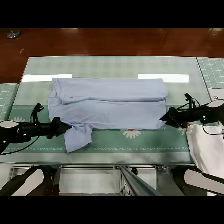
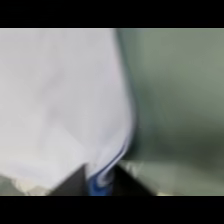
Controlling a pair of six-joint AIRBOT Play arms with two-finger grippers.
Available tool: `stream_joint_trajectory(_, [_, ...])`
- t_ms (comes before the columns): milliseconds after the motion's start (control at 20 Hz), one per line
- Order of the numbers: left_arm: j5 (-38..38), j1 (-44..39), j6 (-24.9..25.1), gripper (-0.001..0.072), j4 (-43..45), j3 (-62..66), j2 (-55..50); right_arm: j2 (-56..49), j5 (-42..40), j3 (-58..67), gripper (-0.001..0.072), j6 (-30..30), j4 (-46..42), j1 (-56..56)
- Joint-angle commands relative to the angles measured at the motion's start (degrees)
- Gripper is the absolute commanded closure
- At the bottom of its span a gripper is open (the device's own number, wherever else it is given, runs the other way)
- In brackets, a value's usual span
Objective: Fold the shirts.
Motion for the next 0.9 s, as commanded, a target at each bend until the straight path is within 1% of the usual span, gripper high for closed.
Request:
stream_joint_trajectory(0, [0.04,0.2,0.04,0.0682,-0.39,2.73,0.02,-1.95,2.01,5.92,0.0691,-2.78,4.24,3.08])
stream_joint_trajectory(150, [0.2,1.51,-0.39,0.0682,-0.39,11.28,-0.22,-2.03,4.2,13.57,0.0691,-2.21,2.43,1.68])
stream_joint_trajectory(250, [2.62,1.25,-2.69,0.0682,-0.39,17.62,-1.38,-3.48,5.57,19.26,0.069,-1.57,2.4,1.18])
stream_joint_trajectory(350, [5.31,-0.76,-3.41,0.0682,-0.37,23.43,-5.01,-6.73,6.69,24.59,0.069,-1.27,3.08,2.4])
stream_joint_trajectory(450, [7.21,-3.3,-4.68,0.0682,-0.37,29.51,-10.95,-10.51,5.18,29.16,0.069,0.22,3.15,3.93])
stream_joint_trajectory(550, [8.37,-5.35,-7.13,0.0682,-0.39,36.26,-18.1,-14.64,4.17,33.73,0.069,1.97,2.82,4.59])
stream_joint_trajectory(650, [8.0,-6.99,-9.66,0.0682,-0.37,43.91,-25.42,-19.67,4.76,39.41,0.069,4.81,2.84,4.79])
stream_joint_trajectory(750, [6.93,-8.57,-10.67,0.0682,-0.35,51.06,-32.15,-23.8,4.72,43.76,0.069,5.86,3.93,4.81])
stream_joint_trajectory(850, [6.75,-9.18,-11.61,0.0682,-0.35,55.47,-36.37,-26.99,4.59,46.86,0.069,7.26,4.24,4.81])
